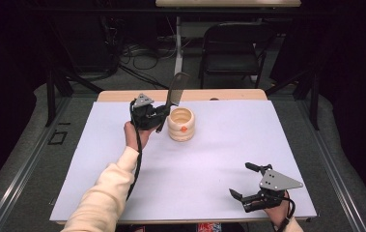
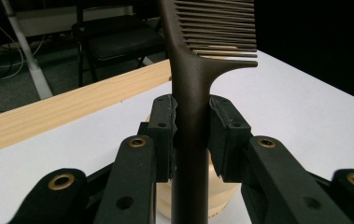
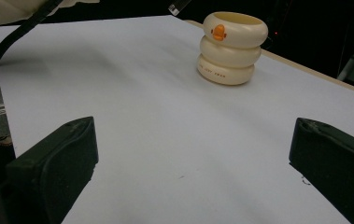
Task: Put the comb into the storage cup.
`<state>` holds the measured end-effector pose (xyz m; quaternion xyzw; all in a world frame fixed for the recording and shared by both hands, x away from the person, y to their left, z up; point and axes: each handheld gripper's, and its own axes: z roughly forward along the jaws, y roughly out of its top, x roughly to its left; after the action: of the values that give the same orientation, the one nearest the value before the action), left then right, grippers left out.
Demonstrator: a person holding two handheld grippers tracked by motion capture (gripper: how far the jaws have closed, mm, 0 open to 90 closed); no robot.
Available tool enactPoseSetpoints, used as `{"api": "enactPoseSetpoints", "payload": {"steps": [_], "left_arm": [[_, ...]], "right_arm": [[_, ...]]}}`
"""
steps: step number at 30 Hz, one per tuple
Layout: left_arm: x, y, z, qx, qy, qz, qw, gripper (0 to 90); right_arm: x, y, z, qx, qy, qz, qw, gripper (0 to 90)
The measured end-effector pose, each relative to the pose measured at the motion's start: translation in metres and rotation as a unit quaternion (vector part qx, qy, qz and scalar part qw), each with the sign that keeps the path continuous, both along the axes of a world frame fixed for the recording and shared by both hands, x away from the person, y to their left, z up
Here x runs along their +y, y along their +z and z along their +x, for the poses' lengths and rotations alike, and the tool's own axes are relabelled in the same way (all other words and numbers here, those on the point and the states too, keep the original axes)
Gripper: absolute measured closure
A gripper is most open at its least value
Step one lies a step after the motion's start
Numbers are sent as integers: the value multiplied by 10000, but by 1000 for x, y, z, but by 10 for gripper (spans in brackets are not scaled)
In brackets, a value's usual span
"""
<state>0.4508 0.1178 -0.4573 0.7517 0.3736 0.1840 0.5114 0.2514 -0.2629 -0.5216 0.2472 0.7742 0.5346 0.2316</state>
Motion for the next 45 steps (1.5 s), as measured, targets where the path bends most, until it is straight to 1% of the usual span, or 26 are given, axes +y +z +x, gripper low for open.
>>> {"api": "enactPoseSetpoints", "payload": {"steps": [11, 21, 22, 23, 27, 33, 34, 40, 41, 43, 45], "left_arm": [[-6, 1, 1, -124, -27, -32, 9999, 724], [-10, 3, 3, -196, -42, -80, 9998, 724], [-11, 3, 3, -203, -30, -117, 9997, 724], [-11, 3, 4, -214, -52, -89, 9997, 723], [-14, 4, 5, -246, -54, -93, 9996, 724], [-17, 4, 7, -246, -54, -139, 9996, 724], [-18, 5, 8, -258, -44, -172, 9995, 724], [-22, 8, 10, -314, -57, -182, 9993, 724], [-23, 8, 10, -311, -47, -212, 9993, 724], [-24, 9, 10, -345, -53, -196, 9992, 724], [-25, 10, 11, -337, -49, -241, 9991, 724]], "right_arm": [[0, 0, 0, 3, 2, 15, 10000, 5], [0, 0, 0, -8, 2, 10, 10000, 6], [0, 0, 0, -3, 3, -3, 10000, 6], [0, 0, 0, 4, 3, 1, 10000, 6], [0, 0, 0, 1, 2, 14, 10000, 5], [0, 0, 0, -7, 3, 10, 10000, 5], [0, 0, 0, 1, 3, 13, 10000, 5], [0, 0, 0, -4, 4, 10, 10000, 5], [0, 0, 0, -9, 2, 8, 10000, 5], [0, 0, 0, -9, 5, 5, 10000, 5], [0, 0, 0, -9, 5, 5, 10000, 5]]}}
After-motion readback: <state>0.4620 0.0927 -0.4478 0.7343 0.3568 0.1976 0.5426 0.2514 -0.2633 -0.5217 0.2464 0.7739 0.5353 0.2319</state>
